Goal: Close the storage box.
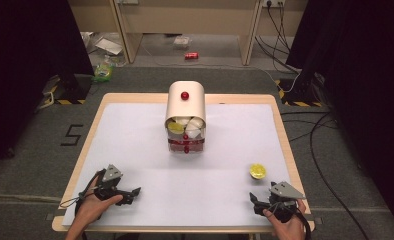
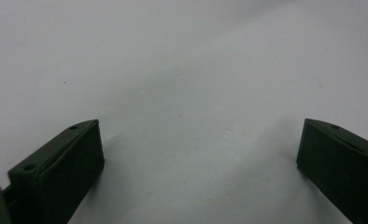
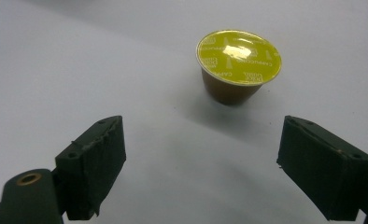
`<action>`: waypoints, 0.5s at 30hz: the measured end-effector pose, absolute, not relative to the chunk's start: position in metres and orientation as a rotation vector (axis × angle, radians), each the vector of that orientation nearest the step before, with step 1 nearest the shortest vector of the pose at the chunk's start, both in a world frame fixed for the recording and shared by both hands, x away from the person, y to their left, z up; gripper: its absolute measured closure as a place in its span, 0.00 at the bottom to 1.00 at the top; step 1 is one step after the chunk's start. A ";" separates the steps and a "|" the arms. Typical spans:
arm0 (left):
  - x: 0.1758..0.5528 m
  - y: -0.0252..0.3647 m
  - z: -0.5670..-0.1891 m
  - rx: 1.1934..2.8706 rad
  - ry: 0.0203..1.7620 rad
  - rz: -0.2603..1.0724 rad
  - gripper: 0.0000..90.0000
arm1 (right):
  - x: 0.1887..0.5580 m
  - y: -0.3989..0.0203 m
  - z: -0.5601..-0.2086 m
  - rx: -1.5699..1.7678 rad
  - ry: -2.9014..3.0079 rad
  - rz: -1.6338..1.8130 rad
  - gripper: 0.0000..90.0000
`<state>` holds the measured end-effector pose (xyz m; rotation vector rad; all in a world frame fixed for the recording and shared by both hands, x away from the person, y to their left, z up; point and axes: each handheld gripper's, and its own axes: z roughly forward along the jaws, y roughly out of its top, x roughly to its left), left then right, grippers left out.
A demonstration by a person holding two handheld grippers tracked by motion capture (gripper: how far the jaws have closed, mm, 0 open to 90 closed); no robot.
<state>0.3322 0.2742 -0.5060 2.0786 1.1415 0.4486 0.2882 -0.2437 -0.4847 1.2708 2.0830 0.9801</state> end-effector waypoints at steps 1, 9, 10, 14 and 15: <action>0.332 0.274 -0.506 2.078 1.142 0.449 0.00 | 0.288 -0.244 -0.485 1.272 2.084 0.976 0.17; 0.332 0.274 -0.506 2.079 1.141 0.449 0.00 | 0.284 -0.249 -0.486 1.289 2.085 0.970 0.17; 0.332 0.274 -0.506 2.078 1.142 0.449 0.00 | 0.284 -0.250 -0.487 1.289 2.085 0.968 0.17; 0.332 0.274 -0.506 2.078 1.141 0.449 0.00 | 0.283 -0.251 -0.488 1.293 2.093 0.959 0.17; 0.332 0.274 -0.506 2.078 1.142 0.449 0.00 | 0.282 -0.251 -0.488 1.295 2.098 0.952 0.17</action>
